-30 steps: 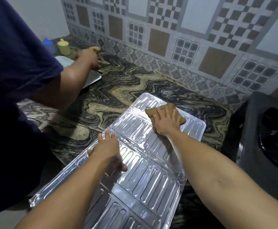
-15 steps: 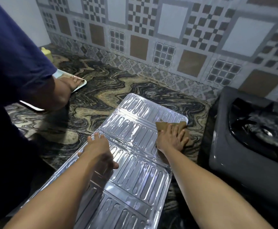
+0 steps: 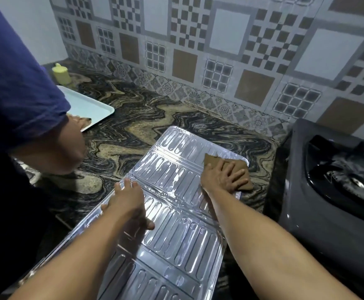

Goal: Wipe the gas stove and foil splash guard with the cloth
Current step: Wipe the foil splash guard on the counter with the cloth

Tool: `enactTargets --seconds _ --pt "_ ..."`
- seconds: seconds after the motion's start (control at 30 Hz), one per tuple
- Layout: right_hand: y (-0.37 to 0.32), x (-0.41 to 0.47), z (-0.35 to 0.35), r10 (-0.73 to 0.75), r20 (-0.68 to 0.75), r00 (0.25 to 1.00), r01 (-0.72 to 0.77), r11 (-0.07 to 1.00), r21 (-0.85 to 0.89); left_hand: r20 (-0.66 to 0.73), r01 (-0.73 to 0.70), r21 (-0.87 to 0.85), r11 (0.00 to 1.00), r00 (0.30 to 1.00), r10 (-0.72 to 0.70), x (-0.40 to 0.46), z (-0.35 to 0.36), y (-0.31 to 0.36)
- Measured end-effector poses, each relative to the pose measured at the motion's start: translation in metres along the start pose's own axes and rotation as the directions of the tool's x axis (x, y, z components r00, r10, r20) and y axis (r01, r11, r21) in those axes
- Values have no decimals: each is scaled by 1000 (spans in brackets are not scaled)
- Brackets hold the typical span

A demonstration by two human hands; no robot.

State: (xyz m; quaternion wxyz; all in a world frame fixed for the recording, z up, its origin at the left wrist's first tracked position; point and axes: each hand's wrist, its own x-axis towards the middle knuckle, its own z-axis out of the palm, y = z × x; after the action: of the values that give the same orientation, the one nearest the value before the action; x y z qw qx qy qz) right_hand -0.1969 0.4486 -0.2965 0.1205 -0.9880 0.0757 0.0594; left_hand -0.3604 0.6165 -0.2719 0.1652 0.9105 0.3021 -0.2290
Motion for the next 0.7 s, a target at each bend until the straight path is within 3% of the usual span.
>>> enactTargets --seconds 0.1,0.27,0.47,0.7 --pt "-21 20 1 -72 16 997 72 997 -7 1 -15 22 1000 1000 15 -2 1 2" --pt "-65 42 7 -323 93 942 329 942 -59 0 -24 80 997 1000 24 -6 -3 2" --pt "-104 20 22 -702 242 670 738 667 -106 2 -8 113 994 1000 8 -7 -6 -1" --pt "-76 -50 27 -875 305 375 922 386 -27 -9 22 132 991 1000 -21 -11 -10 -4"
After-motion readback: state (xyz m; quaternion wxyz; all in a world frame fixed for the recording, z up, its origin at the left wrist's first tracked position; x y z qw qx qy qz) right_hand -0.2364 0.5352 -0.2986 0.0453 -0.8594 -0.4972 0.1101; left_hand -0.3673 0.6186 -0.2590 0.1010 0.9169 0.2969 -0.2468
